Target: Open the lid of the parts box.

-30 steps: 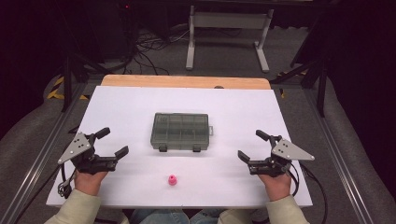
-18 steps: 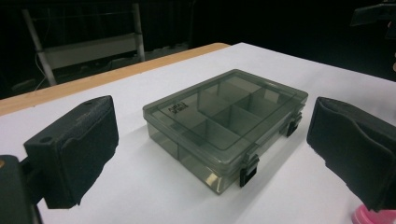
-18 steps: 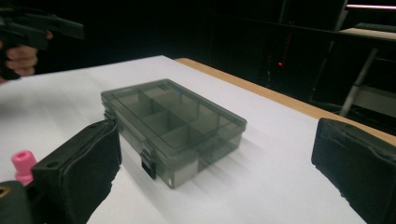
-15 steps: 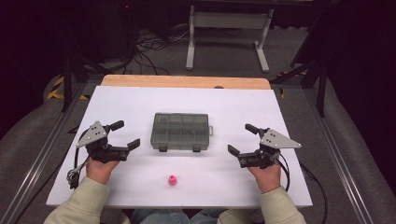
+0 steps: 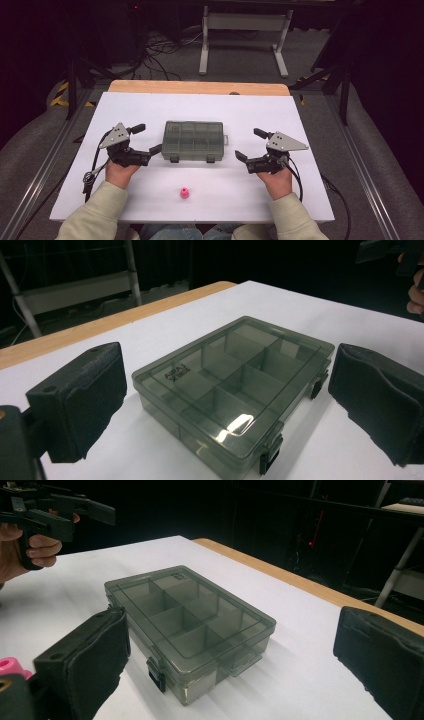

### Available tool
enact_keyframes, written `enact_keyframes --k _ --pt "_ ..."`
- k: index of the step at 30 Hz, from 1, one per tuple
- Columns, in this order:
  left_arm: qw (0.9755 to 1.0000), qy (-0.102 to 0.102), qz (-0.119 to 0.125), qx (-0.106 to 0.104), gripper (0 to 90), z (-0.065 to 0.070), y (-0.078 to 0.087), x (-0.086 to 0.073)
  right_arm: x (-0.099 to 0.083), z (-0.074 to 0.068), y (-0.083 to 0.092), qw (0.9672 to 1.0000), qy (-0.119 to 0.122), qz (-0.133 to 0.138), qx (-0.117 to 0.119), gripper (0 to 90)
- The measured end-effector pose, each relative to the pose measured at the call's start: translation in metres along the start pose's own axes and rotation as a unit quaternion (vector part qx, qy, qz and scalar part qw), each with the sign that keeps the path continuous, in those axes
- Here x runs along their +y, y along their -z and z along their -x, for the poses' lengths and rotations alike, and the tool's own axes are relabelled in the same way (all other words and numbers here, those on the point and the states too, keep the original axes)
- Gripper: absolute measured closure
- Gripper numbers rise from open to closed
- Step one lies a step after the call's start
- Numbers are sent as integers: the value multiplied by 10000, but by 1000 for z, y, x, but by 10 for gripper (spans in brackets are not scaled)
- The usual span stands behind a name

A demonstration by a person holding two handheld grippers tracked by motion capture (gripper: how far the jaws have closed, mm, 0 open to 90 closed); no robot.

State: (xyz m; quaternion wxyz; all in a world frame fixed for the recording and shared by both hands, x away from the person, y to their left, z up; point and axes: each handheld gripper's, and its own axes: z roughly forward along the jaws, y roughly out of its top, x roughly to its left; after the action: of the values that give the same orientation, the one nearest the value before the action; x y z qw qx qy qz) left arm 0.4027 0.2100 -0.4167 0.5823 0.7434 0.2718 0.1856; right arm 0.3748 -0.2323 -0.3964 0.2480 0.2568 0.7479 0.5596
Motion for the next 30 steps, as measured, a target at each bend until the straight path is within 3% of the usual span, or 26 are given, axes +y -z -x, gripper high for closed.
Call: enact_keyframes --k 5,11,14,17,20,30 --pt "9991 345 141 -223 47 -7 -8 -2 1 -1 -9 10000 56 -25 -11 23" --pt "9995 261 84 -170 48 -8 -14 -3 0 4 -17 9998 -91 -86 132 33" --pt "9998 126 -98 -93 44 -6 -14 -4 -3 5 -23 9996 -90 -201 186 39" --pt "9997 156 -173 -97 38 -6 -16 -5 -4 5 -24 9992 -18 -345 210 55" --pt "9985 446 -174 -274 35 -11 -23 -8 -5 6 -26 9991 -50 -355 232 67" --pt "9980 244 -503 -302 72 -12 -28 -12 -11 9 -43 9972 -70 -678 311 98"
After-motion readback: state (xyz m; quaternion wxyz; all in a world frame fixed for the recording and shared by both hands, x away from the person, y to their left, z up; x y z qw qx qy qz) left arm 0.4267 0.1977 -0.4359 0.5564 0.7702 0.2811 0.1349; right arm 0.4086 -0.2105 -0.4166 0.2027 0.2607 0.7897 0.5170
